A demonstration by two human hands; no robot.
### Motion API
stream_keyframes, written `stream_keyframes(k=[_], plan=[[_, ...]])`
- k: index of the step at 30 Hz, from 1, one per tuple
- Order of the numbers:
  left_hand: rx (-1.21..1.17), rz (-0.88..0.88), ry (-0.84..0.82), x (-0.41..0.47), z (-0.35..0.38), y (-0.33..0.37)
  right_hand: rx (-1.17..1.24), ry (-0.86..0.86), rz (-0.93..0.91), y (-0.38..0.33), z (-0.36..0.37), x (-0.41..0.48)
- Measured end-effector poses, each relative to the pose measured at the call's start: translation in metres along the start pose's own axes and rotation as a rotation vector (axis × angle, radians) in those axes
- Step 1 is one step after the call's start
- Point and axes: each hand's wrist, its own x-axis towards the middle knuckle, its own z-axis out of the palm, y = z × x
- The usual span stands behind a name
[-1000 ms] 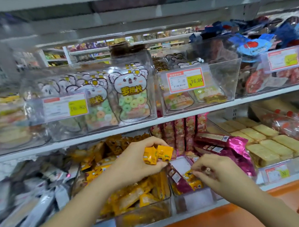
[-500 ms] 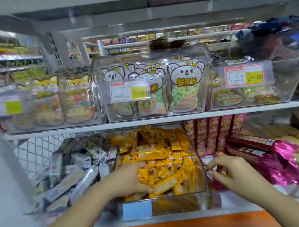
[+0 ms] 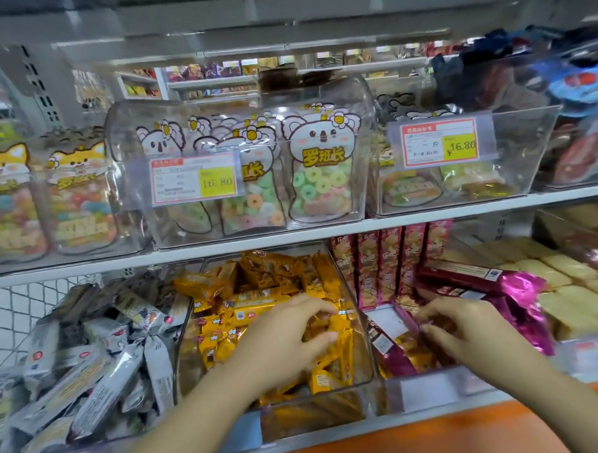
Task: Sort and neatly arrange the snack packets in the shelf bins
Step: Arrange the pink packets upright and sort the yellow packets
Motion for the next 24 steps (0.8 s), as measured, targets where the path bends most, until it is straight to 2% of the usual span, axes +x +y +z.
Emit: stream_keyframes(k=[3,9,14,16,18,20,23,24], plan=[[-0.012,0.062,-0.021,0.020,0.016,0.017,-0.026,-0.059,0.009,0.012,0.000,0.003],[0.042,0.103,-0.141,0.036,0.038,0.022,0.043,-0.395,-0.032,0.010,0.004,0.022],[-0.001,0.105,-0.199,0.038,0.036,0.019,0.104,-0.591,-0.021,0.000,0.022,0.035],[-0.005,0.107,-0.220,0.040,0.035,0.019,0.108,-0.571,-0.048,-0.002,0.018,0.036],[-0.021,0.105,-0.227,0.041,0.035,0.018,0.010,-0.452,-0.057,0.001,0.007,0.040],[-0.044,0.104,-0.229,0.042,0.035,0.017,-0.225,-0.279,-0.055,0.007,-0.004,0.047],[-0.055,0.110,-0.235,0.042,0.035,0.015,-0.707,-0.113,-0.241,0.016,-0.001,0.055],[-0.056,0.115,-0.241,0.042,0.035,0.015,-0.796,-0.061,-0.288,0.020,0.003,0.058]])
